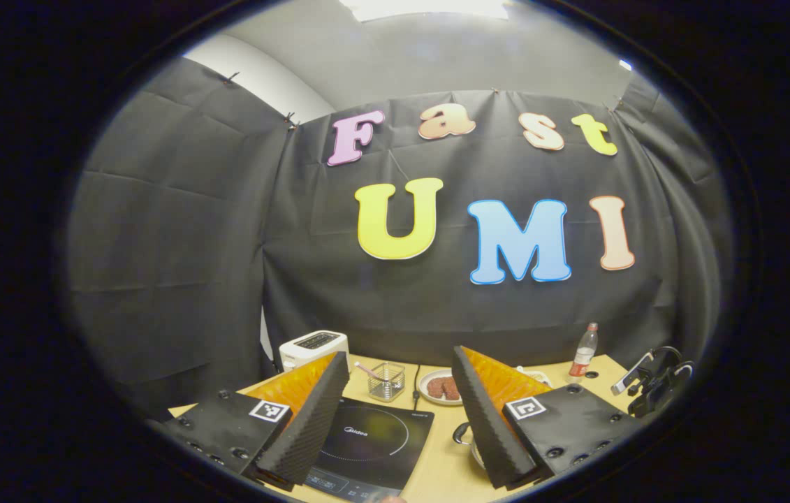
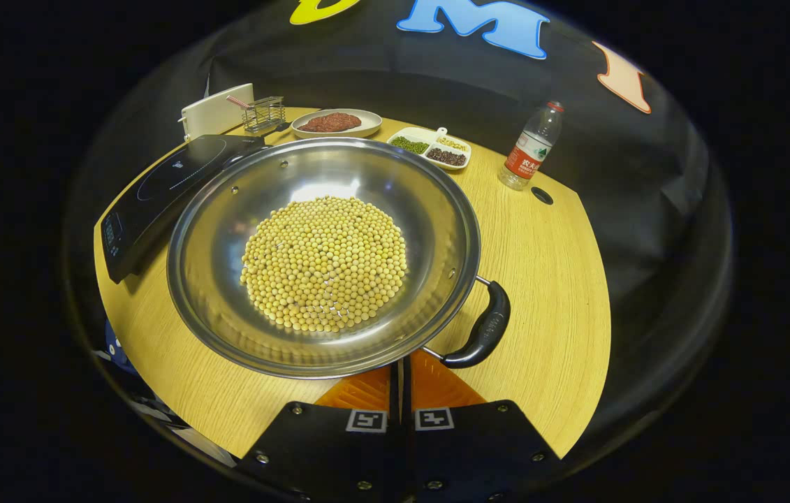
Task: First push the handle of the pot to place it horizontally, then grasp the pot with both hands and set it on the induction cooktop.
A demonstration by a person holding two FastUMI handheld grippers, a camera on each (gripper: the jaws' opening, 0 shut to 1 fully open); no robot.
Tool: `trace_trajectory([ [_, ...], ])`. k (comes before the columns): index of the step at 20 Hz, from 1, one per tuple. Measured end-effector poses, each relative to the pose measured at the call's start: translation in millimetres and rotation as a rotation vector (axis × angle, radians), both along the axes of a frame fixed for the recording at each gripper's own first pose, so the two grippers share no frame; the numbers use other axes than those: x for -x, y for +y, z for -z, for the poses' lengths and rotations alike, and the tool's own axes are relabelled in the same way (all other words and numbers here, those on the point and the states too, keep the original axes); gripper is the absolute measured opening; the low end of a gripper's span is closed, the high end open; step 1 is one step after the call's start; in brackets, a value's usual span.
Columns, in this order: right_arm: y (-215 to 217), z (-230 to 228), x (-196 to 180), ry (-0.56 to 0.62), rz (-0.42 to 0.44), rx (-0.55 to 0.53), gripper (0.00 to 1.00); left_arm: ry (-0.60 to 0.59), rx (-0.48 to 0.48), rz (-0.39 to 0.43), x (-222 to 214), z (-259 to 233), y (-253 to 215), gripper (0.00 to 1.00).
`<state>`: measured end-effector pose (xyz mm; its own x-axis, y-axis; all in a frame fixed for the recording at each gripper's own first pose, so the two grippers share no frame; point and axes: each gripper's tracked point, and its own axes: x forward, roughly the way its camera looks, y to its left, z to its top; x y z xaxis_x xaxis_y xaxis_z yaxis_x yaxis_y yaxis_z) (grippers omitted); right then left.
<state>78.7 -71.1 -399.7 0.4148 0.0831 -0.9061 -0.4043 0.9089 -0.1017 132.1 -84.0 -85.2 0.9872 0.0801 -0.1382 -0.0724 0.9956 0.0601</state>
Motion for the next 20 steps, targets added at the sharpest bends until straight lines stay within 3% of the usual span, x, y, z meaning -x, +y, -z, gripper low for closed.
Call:
trace_trajectory([
  [7,-2.9,5.5,-27.6,-0.049,0.016,0.004,0.00,0.013,-0.023,-0.033,-2.7,3.9,-4.2,0.94],
  [11,-6.3,3.3,-46.2,-0.094,0.070,-0.005,0.01,0.020,-0.030,-0.044,-5.5,6.9,-8.2,0.99],
  [15,-9.0,-0.9,-58.4,-0.124,0.144,-0.061,0.01,0.029,-0.038,-0.047,-10.9,10.9,-16.5,0.97],
  [20,-17.1,-23.5,-63.6,-0.216,0.178,-0.117,0.01,0.043,-0.052,-0.031,-17.7,20.6,-35.5,1.00],
])
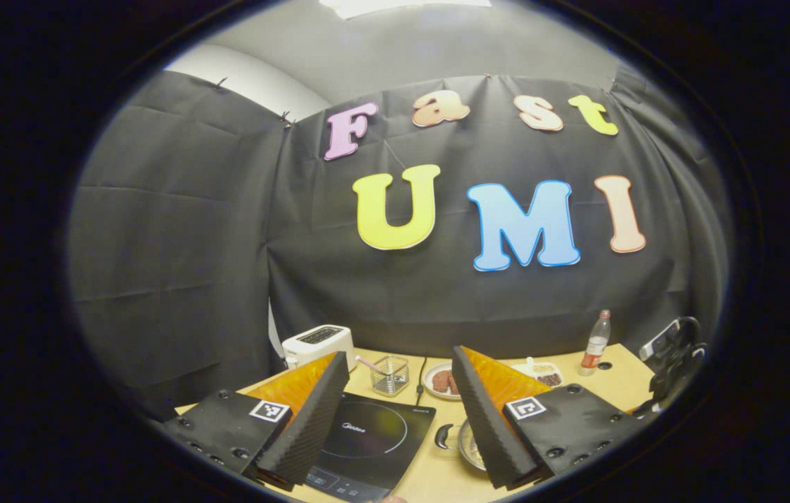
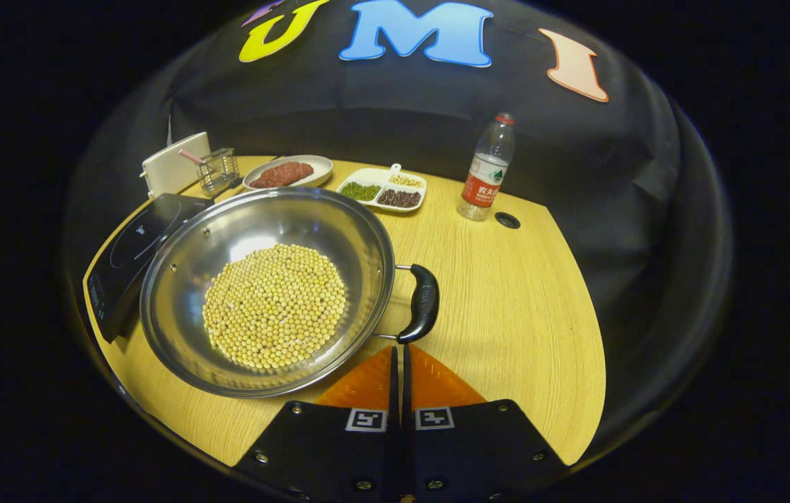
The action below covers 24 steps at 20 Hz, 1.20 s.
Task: First push the handle of the pot to place it horizontally, then grasp the pot with both hands and set it on the induction cooktop.
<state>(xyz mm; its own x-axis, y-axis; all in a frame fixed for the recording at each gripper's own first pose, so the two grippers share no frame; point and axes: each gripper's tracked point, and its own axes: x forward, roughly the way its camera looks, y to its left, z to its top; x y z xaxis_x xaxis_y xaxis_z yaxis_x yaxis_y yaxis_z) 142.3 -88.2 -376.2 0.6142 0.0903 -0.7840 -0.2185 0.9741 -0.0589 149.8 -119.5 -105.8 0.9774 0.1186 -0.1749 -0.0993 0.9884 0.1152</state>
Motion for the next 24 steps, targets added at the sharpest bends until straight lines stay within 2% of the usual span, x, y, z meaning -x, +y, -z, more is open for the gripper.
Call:
trace_trajectory([
  [2,2.5,-19.5,-4.7,-0.065,0.020,-0.063,0.01,0.014,0.002,0.014,-2.2,7.6,-7.4,0.97],
  [3,7.3,-27.9,-4.2,-0.085,0.025,-0.106,0.10,0.021,0.005,0.023,-5.0,11.4,-11.5,0.97],
  [5,11.7,-42.3,-5.2,-0.118,0.036,-0.167,0.60,0.036,0.010,0.044,-11.9,21.4,-17.2,0.97],
  [6,11.1,-47.3,-7.8,-0.137,0.048,-0.178,0.75,0.043,0.007,0.050,-14.2,27.6,-19.1,1.00],
  [7,10.2,-51.3,-8.4,-0.148,0.056,-0.186,1.00,0.052,0.003,0.057,-17.9,33.0,-20.1,1.00],
  [9,11.8,-57.8,-9.1,-0.159,0.062,-0.195,0.98,0.075,0.003,0.085,-24.7,50.8,-23.1,1.00],
  [10,12.1,-60.5,-10.6,-0.166,0.063,-0.194,0.99,0.095,0.000,0.101,-28.5,63.5,-25.3,0.94],
  [11,12.6,-61.3,-13.0,-0.173,0.065,-0.191,1.00,0.118,-0.006,0.115,-32.3,76.2,-24.7,0.98],
  [13,13.8,-60.9,-18.0,-0.181,0.077,-0.183,1.00,0.166,0.005,0.145,-41.5,101.6,-25.5,0.97],
  [14,14.5,-58.5,-20.4,-0.176,0.088,-0.179,1.00,0.192,0.017,0.161,-45.0,114.9,-27.4,1.00],
  [17,17.7,-53.2,-26.9,-0.161,0.133,-0.180,1.00,0.267,0.026,0.199,-61.9,153.1,-28.8,0.98],
  [22,17.6,-45.3,-47.7,-0.158,0.212,-0.171,1.00,0.376,0.063,0.272,-86.0,210.7,-41.5,1.00],
  [23,17.3,-42.9,-49.9,-0.154,0.227,-0.168,1.00,0.393,0.071,0.283,-90.4,218.8,-43.7,0.94],
  [24,17.3,-39.8,-52.3,-0.148,0.237,-0.164,1.00,0.410,0.077,0.291,-94.3,227.5,-45.7,0.94],
])
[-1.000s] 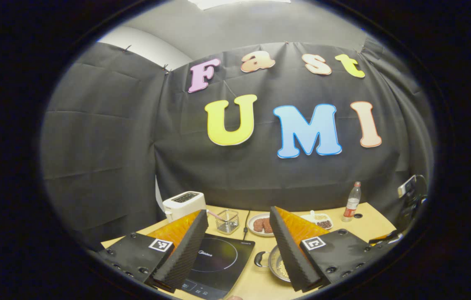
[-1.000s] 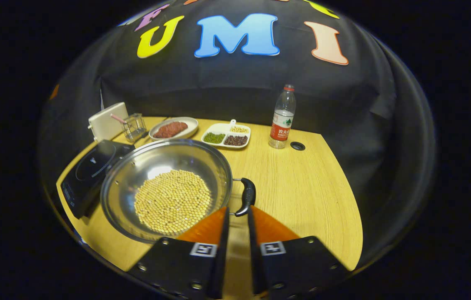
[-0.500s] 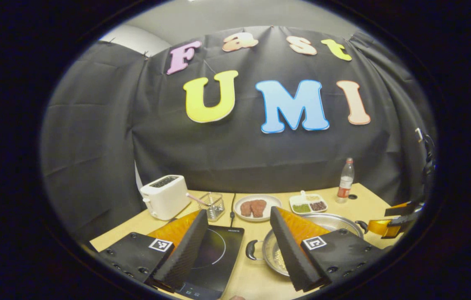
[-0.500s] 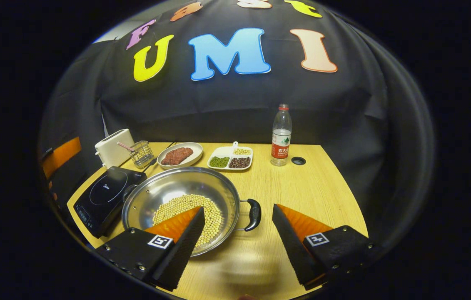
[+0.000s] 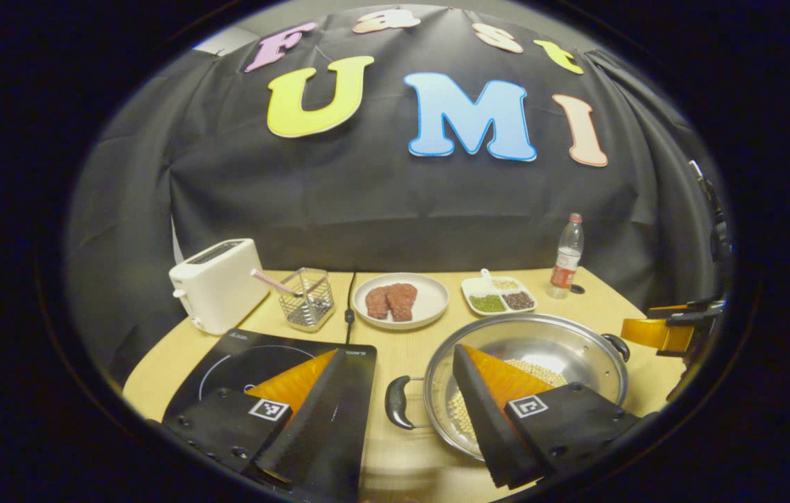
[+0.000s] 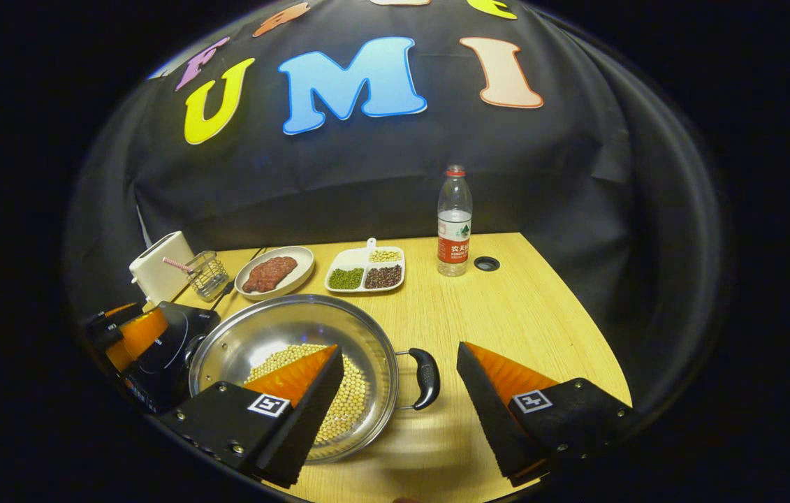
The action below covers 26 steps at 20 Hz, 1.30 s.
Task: First push the handle of the pot to place it horizontally, then grasp the pot with both hands and set it on the induction cooktop.
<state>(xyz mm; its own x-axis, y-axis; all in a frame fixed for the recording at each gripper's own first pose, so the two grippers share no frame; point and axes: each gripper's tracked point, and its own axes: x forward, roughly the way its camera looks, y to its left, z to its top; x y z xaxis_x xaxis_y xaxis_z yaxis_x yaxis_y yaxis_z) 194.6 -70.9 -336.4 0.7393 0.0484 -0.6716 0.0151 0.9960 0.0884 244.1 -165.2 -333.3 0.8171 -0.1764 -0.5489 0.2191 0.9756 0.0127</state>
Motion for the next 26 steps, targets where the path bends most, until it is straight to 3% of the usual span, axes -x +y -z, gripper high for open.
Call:
trace_trajectory([
  [4,2.0,13.9,-4.9,0.031,0.012,0.015,1.00,0.081,0.007,0.012,-8.8,39.0,-0.7,0.99],
  [8,3.7,29.7,-7.7,0.061,0.009,0.030,1.00,0.172,-0.001,0.038,-5.7,71.1,-9.0,0.95],
  [9,4.4,33.5,-8.9,0.069,0.005,0.029,1.00,0.188,-0.001,0.050,-5.0,77.6,-12.2,1.00],
  [17,11.4,62.8,-5.1,0.147,-0.027,0.031,1.00,0.292,0.012,0.055,4.2,104.3,-20.0,0.98],
  [19,12.1,67.8,-4.2,0.160,-0.036,0.042,1.00,0.285,0.002,0.049,1.4,105.6,-17.6,0.96],
  [20,12.1,70.1,-4.2,0.165,-0.038,0.046,1.00,0.285,0.000,0.047,1.1,106.6,-17.4,0.89],
  [24,8.9,77.7,-2.0,0.184,-0.032,0.063,1.00,0.284,-0.004,0.046,-1.0,108.9,-18.5,0.93],
  [26,8.6,82.7,-1.0,0.199,-0.030,0.067,0.94,0.283,-0.020,0.047,-2.3,111.0,-18.2,0.93],
])
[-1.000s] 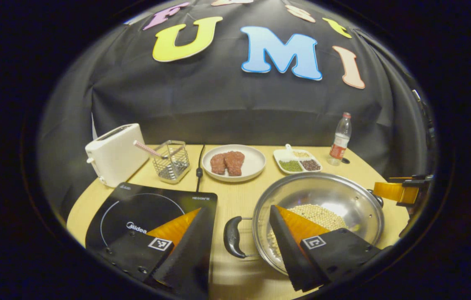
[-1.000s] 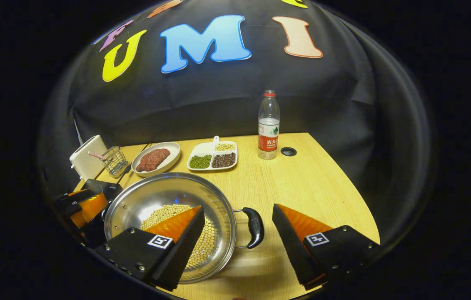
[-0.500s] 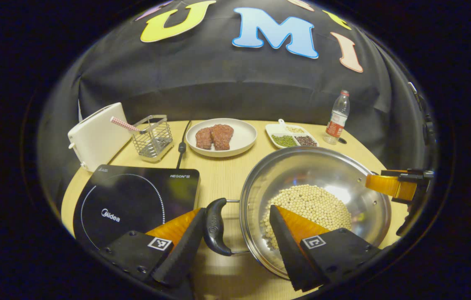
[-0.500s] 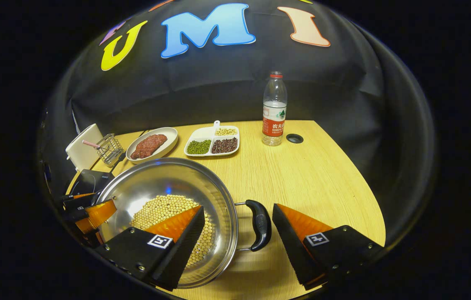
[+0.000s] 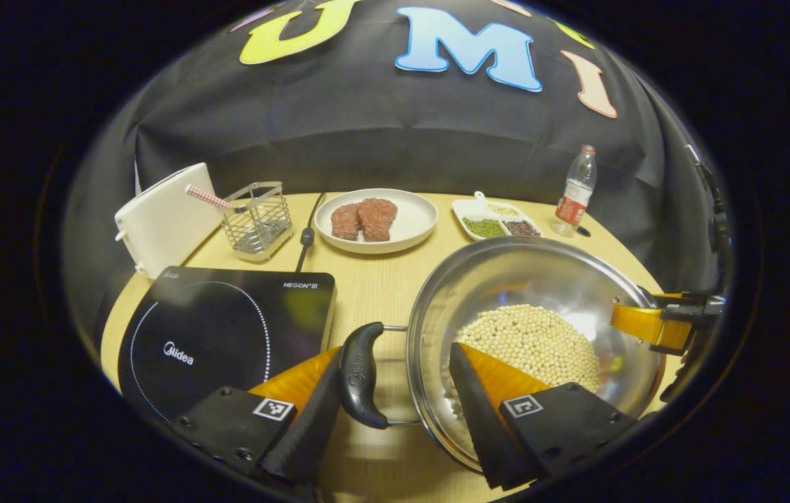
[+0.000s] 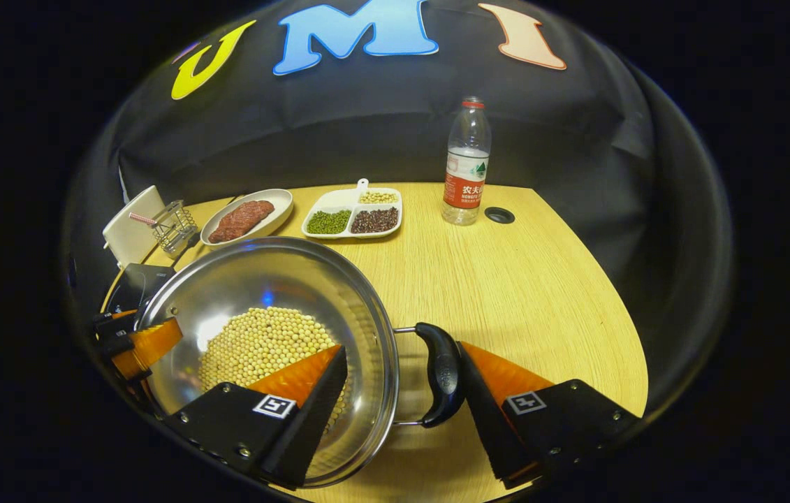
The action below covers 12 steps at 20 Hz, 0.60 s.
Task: First push the handle of the pot to place it horizontally, then grasp the pot with both hands and set it on the induction cooktop.
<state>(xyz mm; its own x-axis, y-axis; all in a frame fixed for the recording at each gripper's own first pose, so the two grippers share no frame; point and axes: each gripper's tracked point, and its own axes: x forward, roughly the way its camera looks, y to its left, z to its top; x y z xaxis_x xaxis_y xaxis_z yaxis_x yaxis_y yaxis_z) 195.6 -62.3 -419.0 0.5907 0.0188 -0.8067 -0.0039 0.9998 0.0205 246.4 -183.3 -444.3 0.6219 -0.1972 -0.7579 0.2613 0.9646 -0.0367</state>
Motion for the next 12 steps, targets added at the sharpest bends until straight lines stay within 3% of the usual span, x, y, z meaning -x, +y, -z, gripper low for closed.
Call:
trace_trajectory([
  [1,-0.5,3.8,1.2,0.009,0.001,0.005,0.94,-0.003,-0.017,-0.005,-2.7,1.9,1.9,0.96],
  [3,-6.3,6.2,1.4,0.011,0.007,0.040,0.94,-0.004,-0.039,-0.019,-5.1,3.3,6.3,0.87],
  [4,-7.4,7.1,1.5,0.012,0.008,0.043,0.92,-0.006,-0.041,-0.022,-4.5,2.3,6.0,0.78],
  [5,-5.8,7.6,2.7,0.016,0.010,0.039,0.82,-0.006,-0.050,-0.025,-6.2,4.4,7.5,0.89],
  [6,-6.3,9.2,4.4,0.023,0.010,0.038,0.82,-0.006,-0.054,-0.025,-5.9,4.2,8.2,0.82],
  [8,-9.4,12.4,3.9,0.019,0.024,0.049,0.82,-0.004,-0.056,-0.023,-6.9,6.7,7.9,0.77],
  [10,-10.3,7.7,5.7,0.021,0.029,0.036,0.68,-0.005,-0.051,-0.019,-7.5,6.3,7.6,0.76],
  [12,-8.6,9.3,6.0,0.024,0.034,0.018,0.70,-0.006,-0.040,-0.021,-7.7,6.9,7.9,0.74],
])
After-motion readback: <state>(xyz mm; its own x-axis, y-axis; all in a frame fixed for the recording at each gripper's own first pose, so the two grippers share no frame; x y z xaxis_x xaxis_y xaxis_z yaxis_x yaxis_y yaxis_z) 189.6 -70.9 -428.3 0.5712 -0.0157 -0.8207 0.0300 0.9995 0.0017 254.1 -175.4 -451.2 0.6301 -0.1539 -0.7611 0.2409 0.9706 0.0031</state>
